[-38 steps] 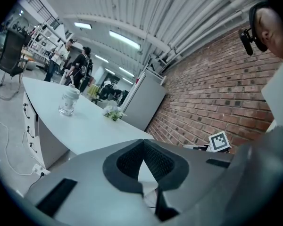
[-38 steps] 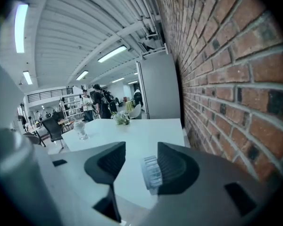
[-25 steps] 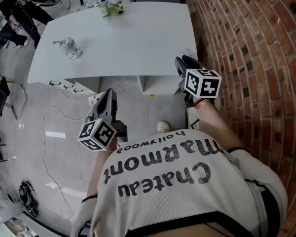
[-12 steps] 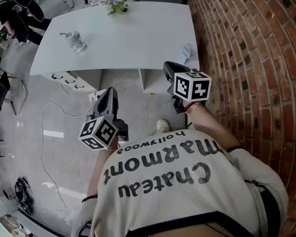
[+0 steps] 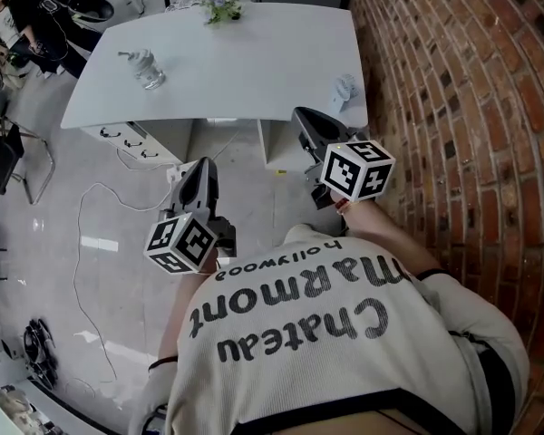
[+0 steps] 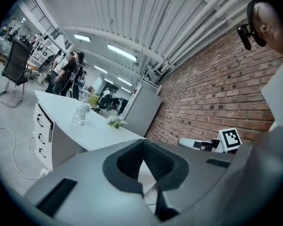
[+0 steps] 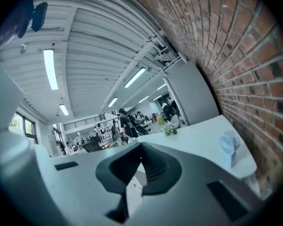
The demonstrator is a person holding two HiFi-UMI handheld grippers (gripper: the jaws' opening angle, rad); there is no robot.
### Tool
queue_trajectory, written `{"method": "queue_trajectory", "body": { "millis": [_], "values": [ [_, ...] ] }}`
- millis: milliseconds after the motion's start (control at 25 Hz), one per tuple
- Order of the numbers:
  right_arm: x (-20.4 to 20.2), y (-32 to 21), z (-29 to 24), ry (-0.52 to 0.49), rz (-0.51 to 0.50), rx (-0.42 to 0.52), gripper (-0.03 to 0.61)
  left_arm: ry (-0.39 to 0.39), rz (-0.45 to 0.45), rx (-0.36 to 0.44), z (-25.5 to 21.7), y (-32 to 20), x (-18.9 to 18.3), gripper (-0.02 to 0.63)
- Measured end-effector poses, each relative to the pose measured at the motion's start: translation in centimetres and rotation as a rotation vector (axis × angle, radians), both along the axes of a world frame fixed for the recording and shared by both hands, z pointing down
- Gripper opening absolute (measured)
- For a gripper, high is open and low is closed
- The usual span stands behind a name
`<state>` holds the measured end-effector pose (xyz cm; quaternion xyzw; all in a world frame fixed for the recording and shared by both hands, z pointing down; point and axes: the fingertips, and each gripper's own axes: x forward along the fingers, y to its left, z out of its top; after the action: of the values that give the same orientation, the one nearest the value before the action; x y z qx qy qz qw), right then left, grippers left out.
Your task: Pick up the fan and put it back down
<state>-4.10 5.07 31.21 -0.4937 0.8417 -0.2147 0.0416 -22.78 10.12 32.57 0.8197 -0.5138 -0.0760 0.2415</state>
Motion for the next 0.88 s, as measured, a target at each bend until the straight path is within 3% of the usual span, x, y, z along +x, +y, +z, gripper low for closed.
{"method": "queue_trajectory", "body": {
  "millis": [600,880],
  "values": [
    [3.8,-1.1,-0.8,0.048,-0.038,-0.030,0.003,0.025,-0.047,0.000,-1.7,-0.8,3.1,0.002],
    [4.9,-1.6,0.8,0.056,-0.044,-0.064,0.003,0.022,-0.066,-0.036,-0.2,-0.7,3.7,0.002]
  ]
}}
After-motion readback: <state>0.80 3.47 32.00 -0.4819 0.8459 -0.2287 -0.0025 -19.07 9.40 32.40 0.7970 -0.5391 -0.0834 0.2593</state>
